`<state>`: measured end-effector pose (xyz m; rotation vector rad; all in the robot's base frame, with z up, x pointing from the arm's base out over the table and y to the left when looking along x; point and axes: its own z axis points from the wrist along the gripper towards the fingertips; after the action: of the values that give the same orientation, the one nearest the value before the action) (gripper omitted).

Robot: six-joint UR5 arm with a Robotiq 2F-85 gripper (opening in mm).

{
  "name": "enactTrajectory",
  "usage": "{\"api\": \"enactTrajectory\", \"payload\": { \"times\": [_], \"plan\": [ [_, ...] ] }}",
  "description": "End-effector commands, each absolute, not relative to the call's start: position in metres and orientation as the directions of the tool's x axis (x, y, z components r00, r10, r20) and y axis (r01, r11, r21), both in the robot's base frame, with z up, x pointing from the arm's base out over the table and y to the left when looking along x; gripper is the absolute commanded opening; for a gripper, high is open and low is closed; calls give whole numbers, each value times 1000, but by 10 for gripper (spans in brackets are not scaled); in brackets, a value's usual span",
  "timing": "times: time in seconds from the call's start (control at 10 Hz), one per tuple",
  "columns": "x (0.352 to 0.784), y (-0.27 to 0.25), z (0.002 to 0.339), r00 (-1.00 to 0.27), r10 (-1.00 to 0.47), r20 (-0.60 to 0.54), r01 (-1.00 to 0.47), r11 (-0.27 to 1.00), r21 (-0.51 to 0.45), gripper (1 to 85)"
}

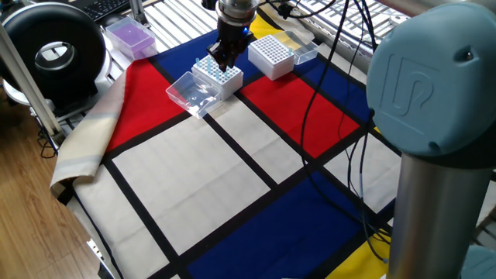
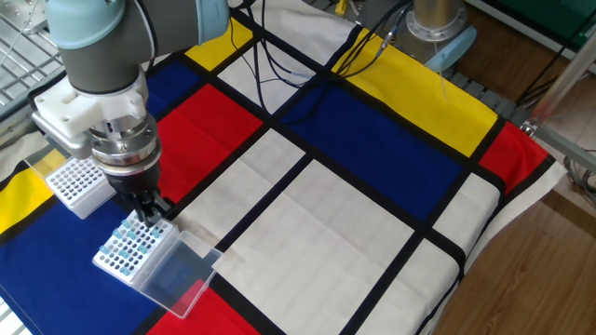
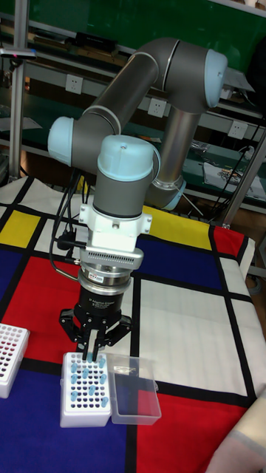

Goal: Transfer all medium pipette tips from one holder to another

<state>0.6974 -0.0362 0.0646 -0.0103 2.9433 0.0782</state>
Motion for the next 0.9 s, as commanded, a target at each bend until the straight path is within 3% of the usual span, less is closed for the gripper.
{"api": "enactTrajectory", "payload": {
  "times": [0.0, 0.2, 0.3, 0.4, 0.8],
  "plan": [
    [697, -35, 66, -980, 24, -195, 11, 998, 65, 213],
    [696, -35, 66, -981, 37, -190, 25, 998, 66, 193],
    [696, -34, 65, -981, 65, -184, 53, 996, 68, 137],
    [696, -33, 66, -979, 99, -181, 88, 994, 70, 20],
    [696, -31, 66, -977, 122, -175, 111, 991, 75, 17]
  ]
}}
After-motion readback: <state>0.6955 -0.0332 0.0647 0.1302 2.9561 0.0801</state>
